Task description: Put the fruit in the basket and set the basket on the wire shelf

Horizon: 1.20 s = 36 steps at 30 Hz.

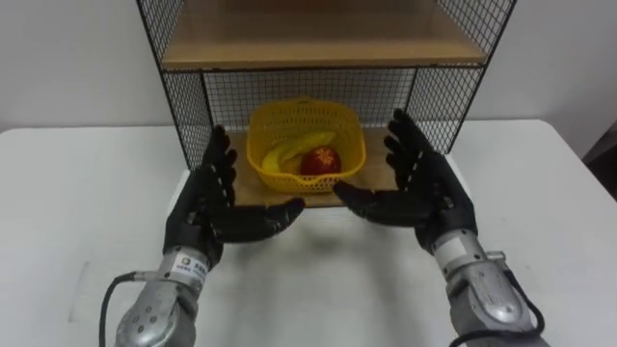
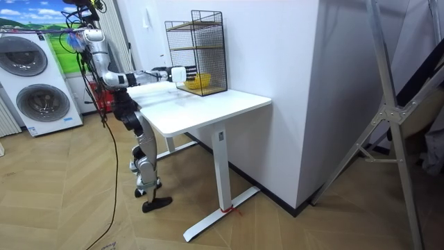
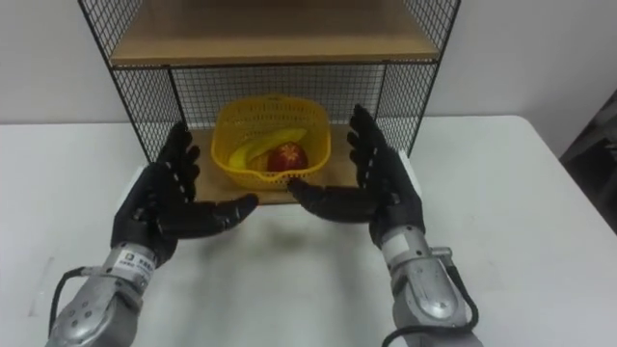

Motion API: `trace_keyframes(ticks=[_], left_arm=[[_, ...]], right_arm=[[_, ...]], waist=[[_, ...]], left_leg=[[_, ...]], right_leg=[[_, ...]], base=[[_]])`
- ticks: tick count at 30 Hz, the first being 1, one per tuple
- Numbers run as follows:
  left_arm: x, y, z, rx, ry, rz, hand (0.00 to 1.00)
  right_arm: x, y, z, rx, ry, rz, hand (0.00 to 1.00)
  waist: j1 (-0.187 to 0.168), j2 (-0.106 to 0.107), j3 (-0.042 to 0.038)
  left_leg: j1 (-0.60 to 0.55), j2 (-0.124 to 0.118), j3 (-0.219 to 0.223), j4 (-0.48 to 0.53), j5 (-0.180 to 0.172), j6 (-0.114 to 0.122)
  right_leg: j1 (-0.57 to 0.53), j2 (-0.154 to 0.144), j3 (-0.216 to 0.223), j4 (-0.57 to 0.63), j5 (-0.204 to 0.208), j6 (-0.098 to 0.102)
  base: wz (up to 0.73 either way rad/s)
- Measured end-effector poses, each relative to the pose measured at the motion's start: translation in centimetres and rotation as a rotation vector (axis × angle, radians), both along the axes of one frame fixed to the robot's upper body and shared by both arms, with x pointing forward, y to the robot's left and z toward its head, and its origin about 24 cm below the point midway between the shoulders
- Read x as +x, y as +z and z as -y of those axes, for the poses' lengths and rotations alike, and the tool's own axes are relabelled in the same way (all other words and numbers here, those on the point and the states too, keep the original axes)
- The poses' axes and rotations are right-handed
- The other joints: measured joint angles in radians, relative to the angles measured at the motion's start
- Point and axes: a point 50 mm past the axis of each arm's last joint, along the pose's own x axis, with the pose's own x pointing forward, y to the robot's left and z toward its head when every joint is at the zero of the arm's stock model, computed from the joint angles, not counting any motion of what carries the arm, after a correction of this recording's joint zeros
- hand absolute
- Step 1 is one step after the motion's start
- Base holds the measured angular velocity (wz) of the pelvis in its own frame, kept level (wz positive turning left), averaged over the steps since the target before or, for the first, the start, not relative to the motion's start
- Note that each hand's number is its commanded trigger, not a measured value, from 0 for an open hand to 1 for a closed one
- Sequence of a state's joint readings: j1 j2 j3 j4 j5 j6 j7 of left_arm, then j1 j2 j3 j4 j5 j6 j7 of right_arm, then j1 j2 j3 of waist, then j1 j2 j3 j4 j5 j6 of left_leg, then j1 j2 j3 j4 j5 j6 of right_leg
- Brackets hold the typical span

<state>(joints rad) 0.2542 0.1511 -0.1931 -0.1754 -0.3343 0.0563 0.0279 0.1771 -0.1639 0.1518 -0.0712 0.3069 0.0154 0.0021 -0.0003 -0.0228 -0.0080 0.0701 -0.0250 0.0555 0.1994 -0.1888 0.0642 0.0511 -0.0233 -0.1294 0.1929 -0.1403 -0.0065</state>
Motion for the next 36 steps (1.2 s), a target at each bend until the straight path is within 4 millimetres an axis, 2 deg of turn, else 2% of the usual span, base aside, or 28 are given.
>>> trace_keyframes(ticks=[4, 6, 8, 14, 20, 22, 25, 28, 31, 34, 36], left_arm=[[-0.2, 0.8, -0.4, -0.003, -0.021, 0.066, 0.00], [-0.3, 1.0, -0.7, -0.005, -0.022, 0.096, 0.00], [-0.6, 0.9, -0.9, 0.001, -0.030, 0.092, 0.00], [-2.0, 0.1, -1.9, 0.003, -0.025, 0.062, 0.00], [-3.0, -0.1, -2.7, 0.016, -0.013, 0.065, 0.00], [-3.4, -0.3, -2.9, 0.019, -0.007, 0.051, 0.00], [-3.9, -0.4, -3.3, 0.020, 0.013, 0.055, 0.00], [-4.4, -0.3, -4.5, 0.031, 0.081, 0.069, 0.00], [-4.8, -0.1, -5.9, 0.060, 0.196, 0.081, 0.00], [-5.5, 0.2, -7.8, 0.099, 0.351, 0.088, 0.00], [-6.1, 0.6, -9.8, 0.136, 0.499, 0.098, 0.00]], right_arm=[[-0.2, 1.1, 0.6, -0.015, 0.005, 0.057, 0.00], [-0.3, 1.9, 0.6, -0.018, 0.026, 0.116, 0.00], [-0.6, 2.1, 0.9, -0.028, 0.029, 0.131, 0.00], [-1.7, 1.9, 2.0, -0.090, 0.017, 0.122, 0.00], [-3.3, 1.6, 2.9, -0.113, -0.002, 0.104, 0.00], [-3.7, 1.8, 3.0, -0.131, -0.008, 0.112, 0.00], [-4.4, 2.0, 3.4, -0.169, -0.034, 0.133, 0.00], [-4.7, 2.0, 4.0, -0.211, -0.086, 0.141, 0.00], [-5.3, 2.3, 5.4, -0.242, -0.190, 0.155, 0.00], [-6.0, 2.6, 7.4, -0.294, -0.339, 0.167, 0.00], [-6.6, 3.2, 9.3, -0.347, -0.485, 0.181, 0.00]], waist=[[0.004, 0.004, 0.0017], [0.003, 0.007, 0.0091], [0.003, 0.009, 0.0122], [0.004, 0.006, 0.0086], [0.003, 0.007, 0.0083], [0.002, 0.008, 0.0045], [0.004, 0.009, 0.0037], [0.004, 0.012, 0.0059], [0.012, 0.011, 0.0063], [0.027, 0.018, 0.0087], [0.035, 0.014, 0.0069]], left_leg=[[-0.001, 0.002, 0.011, -0.003, 0.000, 0.000], [-0.002, 0.004, 0.013, -0.008, 0.000, 0.000], [-0.004, 0.004, 0.013, -0.008, 0.000, 0.000], [-0.026, 0.004, 0.015, -0.005, 0.000, -0.001], [-0.030, 0.005, 0.016, -0.006, 0.000, -0.001], [-0.032, 0.005, 0.016, -0.006, 0.000, -0.001], [-0.030, 0.005, 0.016, -0.005, 0.000, 0.000], [-0.020, 0.005, 0.015, -0.006, 0.000, -0.001], [-0.009, 0.005, 0.014, -0.009, 0.000, -0.001], [-0.007, 0.003, 0.013, -0.010, -0.001, -0.002], [-0.007, 0.003, 0.009, -0.011, -0.001, -0.002]], right_leg=[[0.000, 0.007, 0.017, -0.003, 0.003, 0.001], [0.001, 0.009, 0.016, -0.004, 0.007, 0.000], [-0.002, 0.009, 0.017, -0.004, 0.008, 0.000], [-0.030, 0.009, 0.021, -0.002, 0.005, 0.000], [-0.032, 0.010, 0.015, -0.005, 0.011, -0.001], [-0.032, 0.010, 0.016, -0.005, 0.011, -0.001], [-0.029, 0.010, 0.016, -0.004, 0.011, -0.001], [-0.018, 0.010, 0.015, -0.006, 0.011, -0.001], [-0.015, 0.010, 0.014, -0.008, 0.008, 0.000], [-0.017, 0.009, 0.017, -0.007, 0.004, 0.000], [-0.016, 0.009, 0.012, -0.007, 0.004, 0.000]], base=[[-0.05], [0.00], [0.00], [-0.02], [0.00], [0.00], [0.00], [0.00], [0.00], [0.00], [0.04]])
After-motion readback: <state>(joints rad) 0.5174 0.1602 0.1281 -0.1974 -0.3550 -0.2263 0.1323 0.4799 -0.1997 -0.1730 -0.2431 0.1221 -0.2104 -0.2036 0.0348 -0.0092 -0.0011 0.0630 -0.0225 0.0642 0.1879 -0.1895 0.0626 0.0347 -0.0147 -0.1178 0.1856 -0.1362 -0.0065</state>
